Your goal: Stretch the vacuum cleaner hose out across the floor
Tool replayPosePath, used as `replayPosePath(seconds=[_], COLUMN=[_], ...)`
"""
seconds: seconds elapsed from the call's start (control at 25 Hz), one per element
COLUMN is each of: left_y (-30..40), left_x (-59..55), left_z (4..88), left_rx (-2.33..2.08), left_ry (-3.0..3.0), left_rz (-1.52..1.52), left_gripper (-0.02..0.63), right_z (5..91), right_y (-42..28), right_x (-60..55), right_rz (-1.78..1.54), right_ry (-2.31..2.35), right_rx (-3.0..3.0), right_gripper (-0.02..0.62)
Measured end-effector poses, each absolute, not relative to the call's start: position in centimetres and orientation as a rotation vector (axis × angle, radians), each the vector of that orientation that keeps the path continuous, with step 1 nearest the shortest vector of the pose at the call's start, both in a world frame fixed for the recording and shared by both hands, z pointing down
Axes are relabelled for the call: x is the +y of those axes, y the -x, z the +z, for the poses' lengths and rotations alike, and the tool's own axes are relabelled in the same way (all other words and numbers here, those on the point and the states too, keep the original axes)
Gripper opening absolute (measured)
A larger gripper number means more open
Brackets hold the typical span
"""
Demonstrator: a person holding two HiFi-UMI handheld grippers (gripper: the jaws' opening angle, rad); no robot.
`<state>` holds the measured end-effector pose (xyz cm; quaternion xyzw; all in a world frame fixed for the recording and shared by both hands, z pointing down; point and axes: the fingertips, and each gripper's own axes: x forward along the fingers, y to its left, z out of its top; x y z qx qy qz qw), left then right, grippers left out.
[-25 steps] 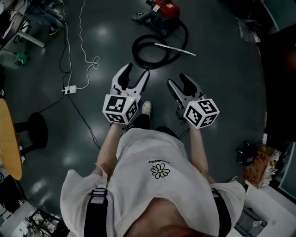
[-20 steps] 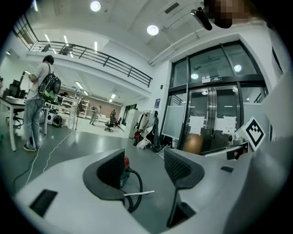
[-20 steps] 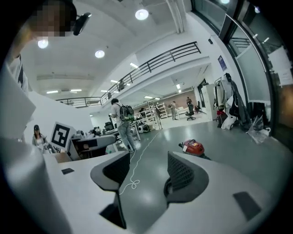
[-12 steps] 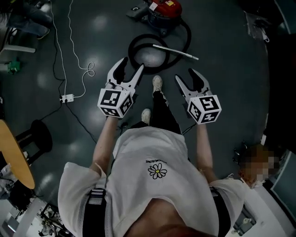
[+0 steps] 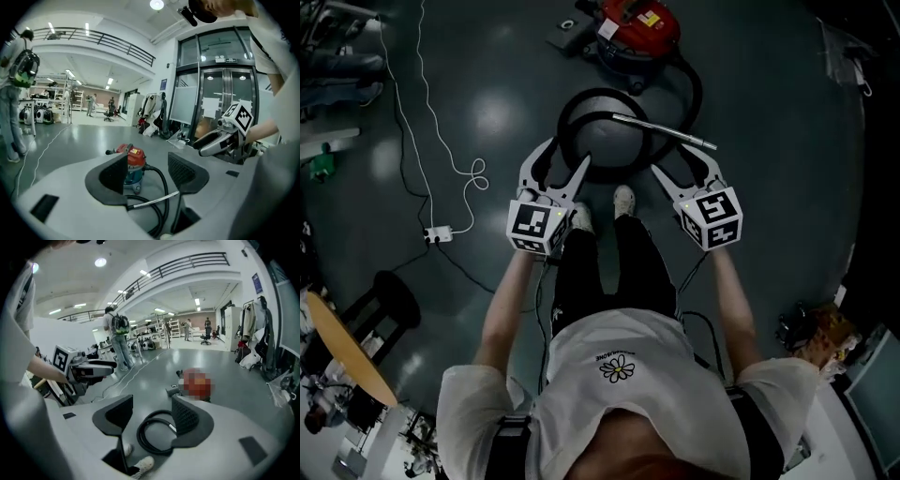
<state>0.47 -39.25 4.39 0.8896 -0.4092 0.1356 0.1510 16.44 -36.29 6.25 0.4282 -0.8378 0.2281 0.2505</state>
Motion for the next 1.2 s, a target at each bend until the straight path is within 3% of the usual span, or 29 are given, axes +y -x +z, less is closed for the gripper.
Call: replayPosePath(seconds=[0.44, 0.6, 0.84, 1.04, 1.2], left_y=[2.3, 3.4, 8.0, 10.7, 10.8], left_x=[-51.0, -51.3, -47.6, -43.8, -43.0], left_z=[53.3, 66.2, 72.8, 75.9, 76.2], left_rx=[-0.992, -0.848, -0.872, -1.039, -1.112], left_ry=[-2.698, -2.682, -2.542, -2.354, -2.288], left_rz=[0.661, 0.807, 0.861, 0.673, 0.594], left_gripper=[0.252, 0.252, 0.252, 0.252, 0.252], right_z=[56.4, 69.7, 77.9, 78.9, 79.0], right_y=[-20.3, -23.9, -28.4, -28.2, -28.2], right_x=[-44.5, -45.6, -46.8, -47.4, -46.6], right_rz=[0.394, 0.301, 0.207, 0.342, 0.29], right_ry=[-0.876, -0.746, -0.585, -0.542, -0.555], right_rx=[-2.012, -1.882, -1.744, -1.726, -1.672], right_gripper=[0.268, 0.268, 0.268, 0.267, 0.202])
